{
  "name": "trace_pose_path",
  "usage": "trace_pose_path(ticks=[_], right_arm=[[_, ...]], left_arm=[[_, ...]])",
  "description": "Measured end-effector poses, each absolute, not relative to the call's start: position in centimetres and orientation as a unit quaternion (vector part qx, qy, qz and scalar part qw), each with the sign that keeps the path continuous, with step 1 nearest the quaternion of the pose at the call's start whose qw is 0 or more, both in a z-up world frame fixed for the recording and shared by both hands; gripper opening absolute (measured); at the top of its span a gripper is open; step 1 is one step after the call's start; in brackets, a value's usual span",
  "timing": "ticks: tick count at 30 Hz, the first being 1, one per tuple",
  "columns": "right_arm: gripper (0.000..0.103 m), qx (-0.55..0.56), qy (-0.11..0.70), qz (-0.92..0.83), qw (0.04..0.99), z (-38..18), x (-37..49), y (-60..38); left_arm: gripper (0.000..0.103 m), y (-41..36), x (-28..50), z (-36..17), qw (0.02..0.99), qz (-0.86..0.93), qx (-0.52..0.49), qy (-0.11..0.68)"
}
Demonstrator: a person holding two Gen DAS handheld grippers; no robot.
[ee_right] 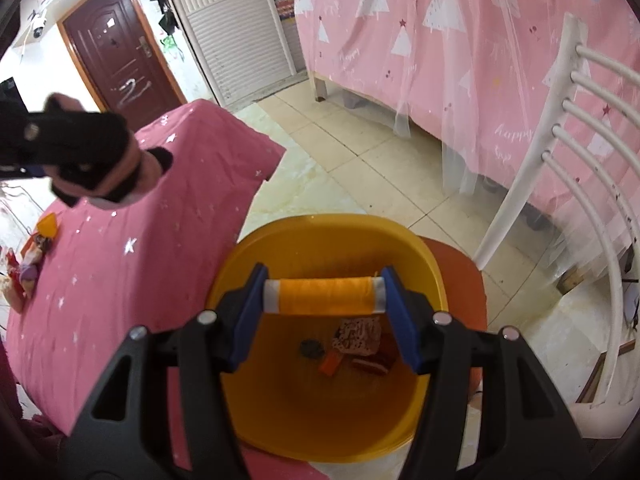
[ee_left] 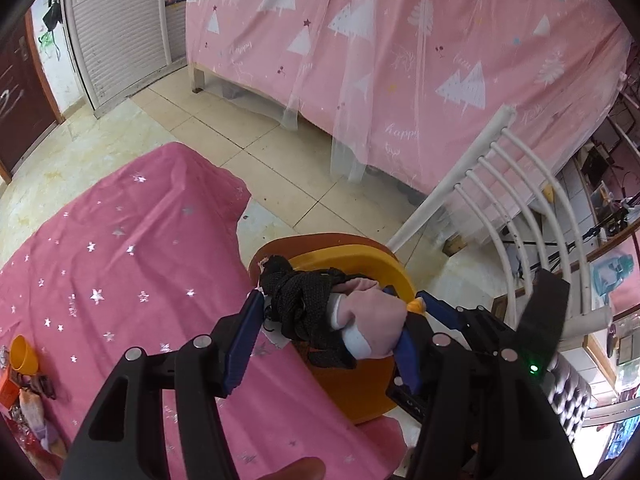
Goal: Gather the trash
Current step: 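Open both tools to drop the spool and plush into the bin, then move both open tools back over the table clutter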
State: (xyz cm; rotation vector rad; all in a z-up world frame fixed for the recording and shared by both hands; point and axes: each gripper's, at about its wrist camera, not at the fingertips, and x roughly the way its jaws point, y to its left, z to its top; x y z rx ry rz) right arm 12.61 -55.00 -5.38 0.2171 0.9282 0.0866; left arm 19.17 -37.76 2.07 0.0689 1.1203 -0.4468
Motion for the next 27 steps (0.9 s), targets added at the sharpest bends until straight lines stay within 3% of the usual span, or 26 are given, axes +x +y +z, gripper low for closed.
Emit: trace_pose_path(ticks=[5, 12, 25, 27], right_arm=[[0.062, 0.113, 0.452, 0.041, 0.884, -5.9, 12.8, -55.5], [0.063, 0.116, 0.453, 0.041, 0.883, -5.9, 12.8, -55.7], [0.063, 0.102, 0.426, 0.034, 0.898, -3.5, 12.3, -54.4], [0.07, 0.097, 0.419, 0.037, 0.902, -2.7, 12.2, -53.8]], left_arm=[[0.058, -39.0, 19.8, 0.8, 0.816, -0.21, 0.036, 0.537], [0.065, -39.4, 20.0, 0.5, 0.813, -0.211, 0.037, 0.541], [0.066, -35.6, 20.2, 2.2, 0.826, -0.197, 0.009, 0.528], [0.067, -34.7, 20.1, 2.7, 0.83, -0.193, 0.004, 0.524]])
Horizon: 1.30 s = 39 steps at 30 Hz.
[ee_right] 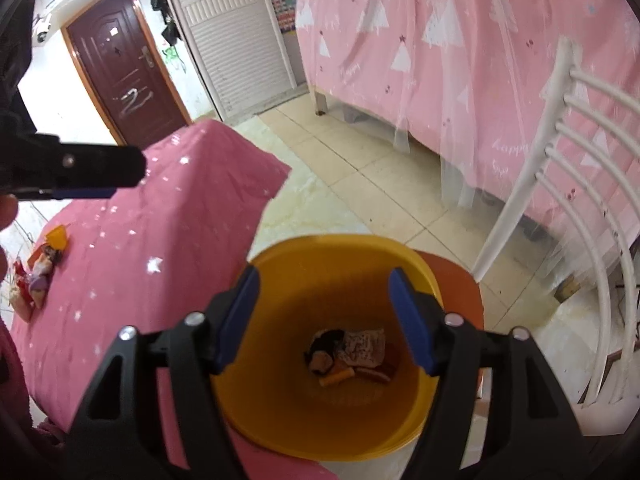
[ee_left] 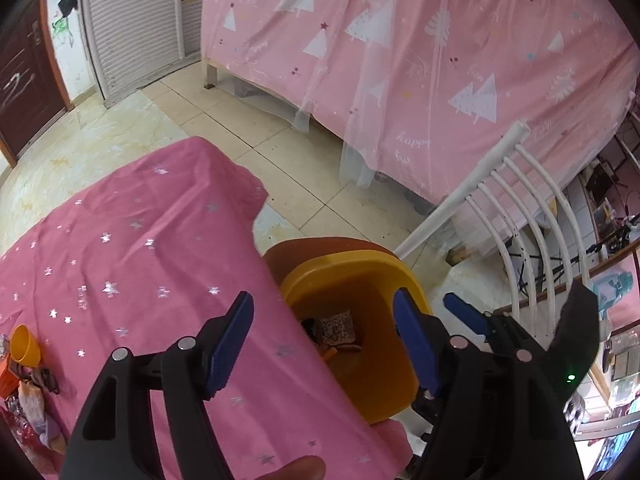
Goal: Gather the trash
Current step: 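Move both open tools back over the table clutter, then bring the left tool to the orange printed box while the right tool approaches the yellow cup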
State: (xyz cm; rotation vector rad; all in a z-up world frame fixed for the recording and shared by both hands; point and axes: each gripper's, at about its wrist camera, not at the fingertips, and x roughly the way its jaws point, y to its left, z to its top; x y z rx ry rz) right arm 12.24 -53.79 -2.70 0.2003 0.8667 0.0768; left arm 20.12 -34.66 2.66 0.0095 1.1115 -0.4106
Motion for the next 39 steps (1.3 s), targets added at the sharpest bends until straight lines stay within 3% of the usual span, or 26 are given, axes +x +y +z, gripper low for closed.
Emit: trace_pose_path(ticks=[21, 39], right_arm=[[0.072, 0.008, 0.387, 0.121, 0.914, 3.8, 14.0, -40.2], [0.072, -0.059, 0.396, 0.199, 0.895, 4.4, 14.5, -28.9]], left_arm=[[0.072, -15.7, 18.2, 8.7, 0.881, -0.097, -0.018, 0.462], [0.072, -1.3, 17.0, 8.1, 0.887, -0.01, -0.045, 0.46]])
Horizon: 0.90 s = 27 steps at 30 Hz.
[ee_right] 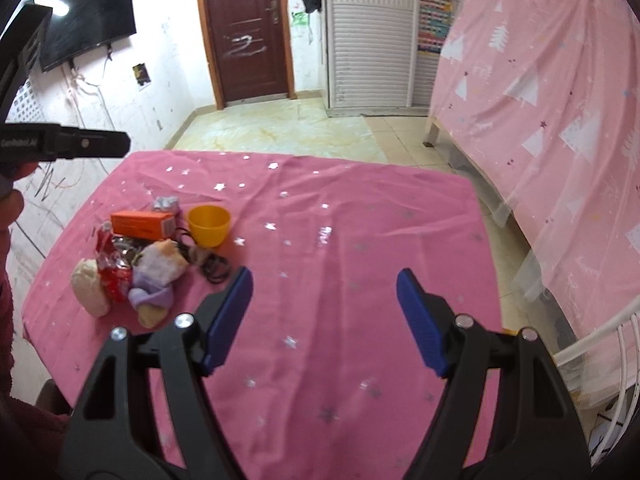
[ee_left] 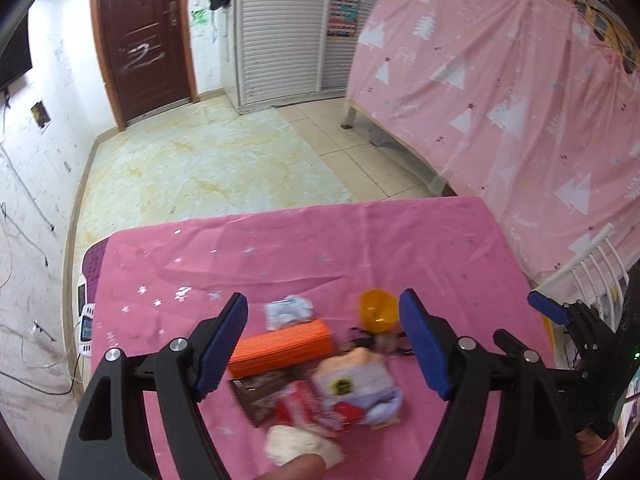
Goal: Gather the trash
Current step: 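Bring the left tool to the orange printed box while the right tool approaches the yellow cup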
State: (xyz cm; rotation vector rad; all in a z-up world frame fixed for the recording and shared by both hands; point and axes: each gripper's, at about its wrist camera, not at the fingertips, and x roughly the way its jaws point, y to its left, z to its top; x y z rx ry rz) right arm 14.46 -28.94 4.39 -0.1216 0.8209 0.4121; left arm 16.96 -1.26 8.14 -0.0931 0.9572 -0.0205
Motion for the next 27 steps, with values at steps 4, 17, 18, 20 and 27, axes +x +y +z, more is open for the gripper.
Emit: trace_pose_path(ticks=[4, 17, 18, 20, 27], right_arm=[[0.072, -0.068, 0.398, 0.21, 0.891, 4.3, 14.9, -27.2], [0.072, -0.087, 0.408, 0.239, 0.877, 3.5, 16.0, -23.1], [0.072, -0.089, 0.409, 0.242, 0.875, 3.4, 16.1, -22.9], [0.072, -0.093, 0.41, 0.245, 0.874, 3.3, 16.3, -22.5], [0.072, -0.09, 0.415, 0.246, 0.872, 2.9, 16.9, -22.8]], left_arm=[[0.072, 0.4, 16.7, 7.3, 0.884, -0.003, -0.048, 0.466], [0.074, 2.7, 16.9, 3.5, 0.862, 0.011, -0.074, 0.501], [0.075, 2.7, 16.9, 3.1, 0.86, 0.01, -0.076, 0.505], [0.079, 2.7, 17.2, 2.4, 0.855, 0.007, -0.084, 0.512], [0.081, 1.4, 17.9, 1.0, 0.846, 0.002, -0.087, 0.526]])
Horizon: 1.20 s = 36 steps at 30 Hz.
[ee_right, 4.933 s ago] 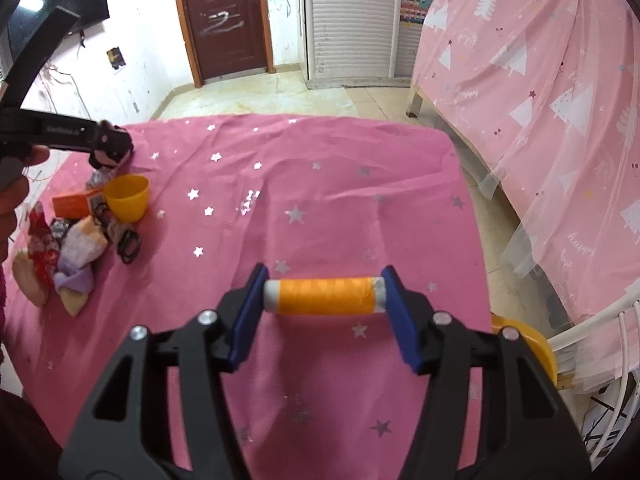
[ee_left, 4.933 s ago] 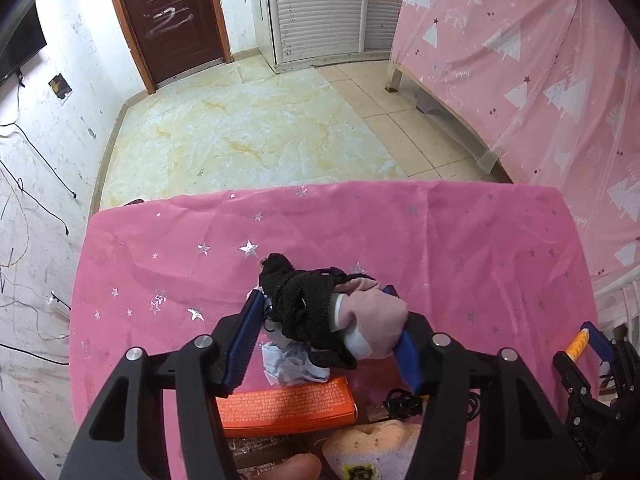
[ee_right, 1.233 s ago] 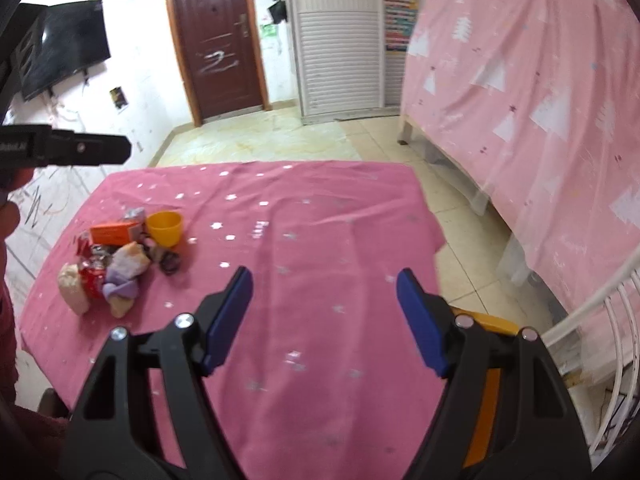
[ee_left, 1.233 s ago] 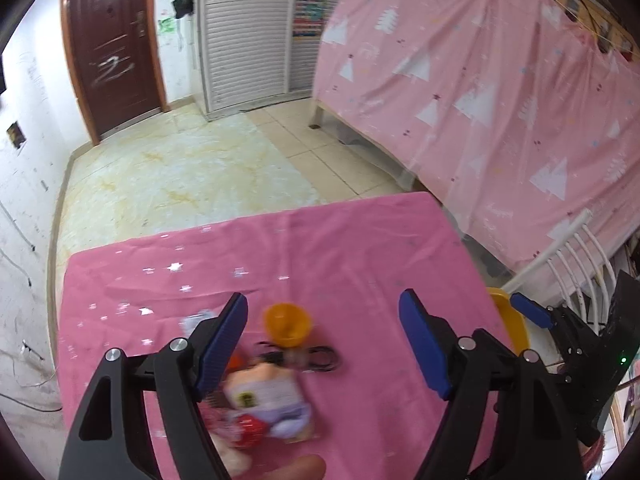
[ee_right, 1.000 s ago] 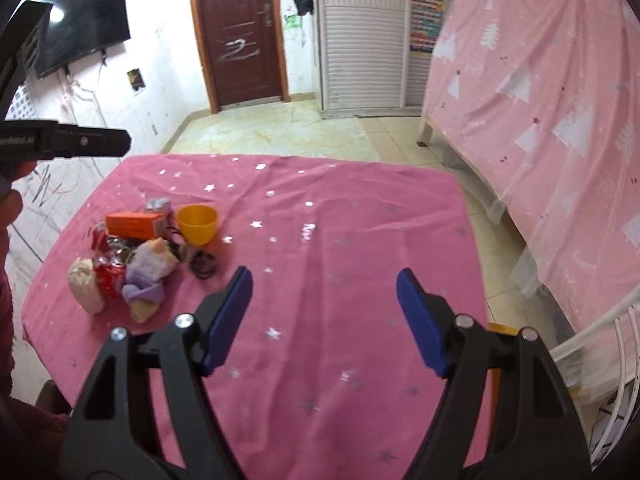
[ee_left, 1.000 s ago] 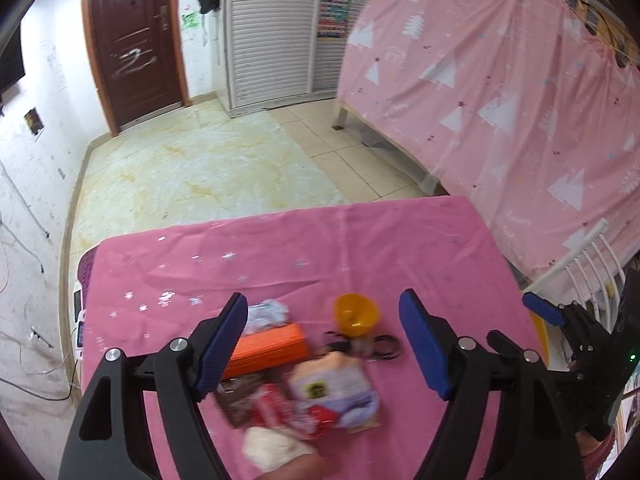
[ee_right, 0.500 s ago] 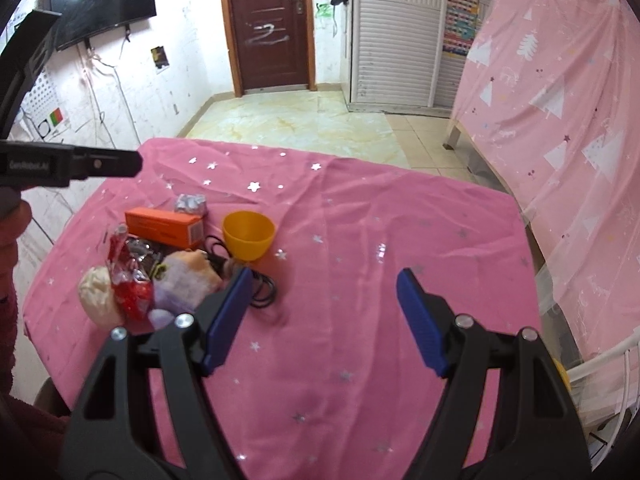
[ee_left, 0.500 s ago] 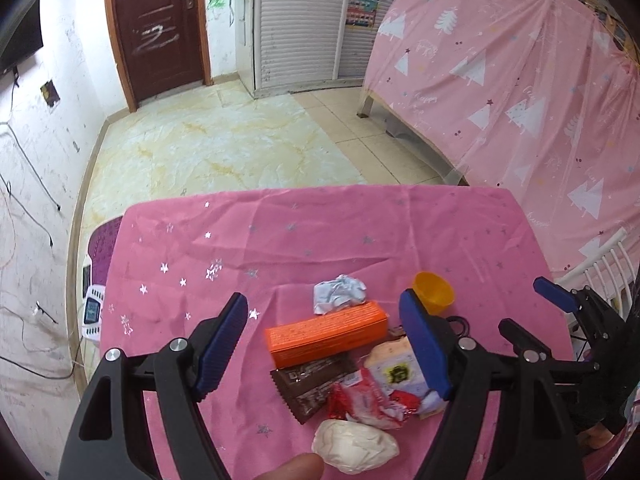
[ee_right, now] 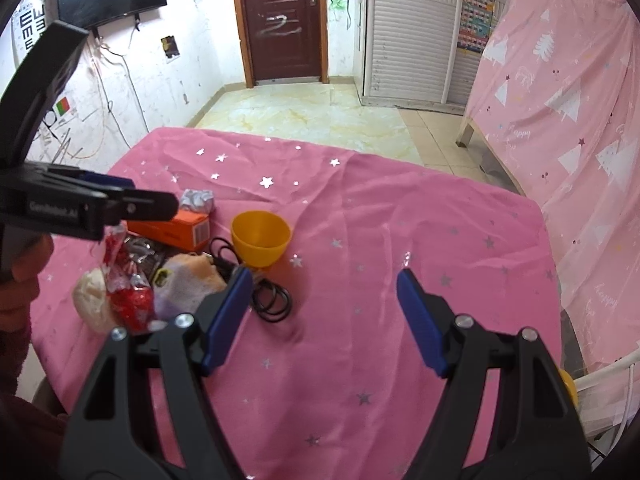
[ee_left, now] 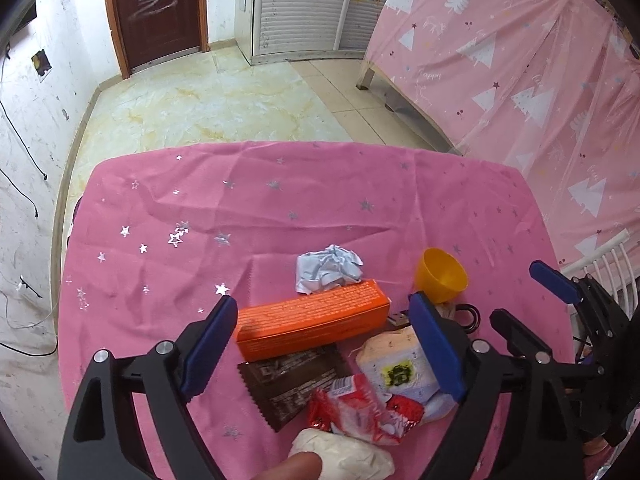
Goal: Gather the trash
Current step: 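Bring the left tool to the orange printed box while the right tool approaches the yellow cup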
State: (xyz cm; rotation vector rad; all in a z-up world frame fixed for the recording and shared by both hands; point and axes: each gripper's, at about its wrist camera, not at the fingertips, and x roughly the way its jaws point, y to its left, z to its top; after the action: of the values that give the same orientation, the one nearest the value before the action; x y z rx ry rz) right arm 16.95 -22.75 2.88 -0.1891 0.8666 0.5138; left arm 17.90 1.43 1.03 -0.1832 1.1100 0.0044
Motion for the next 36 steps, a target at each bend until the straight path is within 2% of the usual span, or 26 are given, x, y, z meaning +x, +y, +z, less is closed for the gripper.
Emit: trace_pose_path(ticks=[19, 21, 22, 24, 36], right_arm=[[0.072, -0.099, 0.418, 0.262, 0.864, 2.1, 17.4, -21.7], [0.072, -0.102, 0.418, 0.266, 0.863, 2.2, 17.5, -21.3], [0.072, -0.102, 0.419, 0.266, 0.862, 2.2, 17.5, -21.1], [0.072, -0.104, 0.419, 0.268, 0.861, 2.1, 17.6, -20.7], [0.072, -0.11, 0.429, 0.282, 0.851, 1.8, 18.6, -17.7]], left_arm=[[0.081, 0.9, 19.6, -0.9, 0.833, 0.05, -0.076, 0.546], [0.077, 1.4, 19.3, -0.9, 0.835, 0.048, -0.079, 0.543], [0.069, 1.6, 19.1, -0.9, 0.835, 0.047, -0.081, 0.542], [0.06, 2.3, 18.7, -0.8, 0.835, 0.05, -0.09, 0.541], [0.059, 6.0, 17.6, 0.7, 0.844, 0.046, -0.113, 0.523]])
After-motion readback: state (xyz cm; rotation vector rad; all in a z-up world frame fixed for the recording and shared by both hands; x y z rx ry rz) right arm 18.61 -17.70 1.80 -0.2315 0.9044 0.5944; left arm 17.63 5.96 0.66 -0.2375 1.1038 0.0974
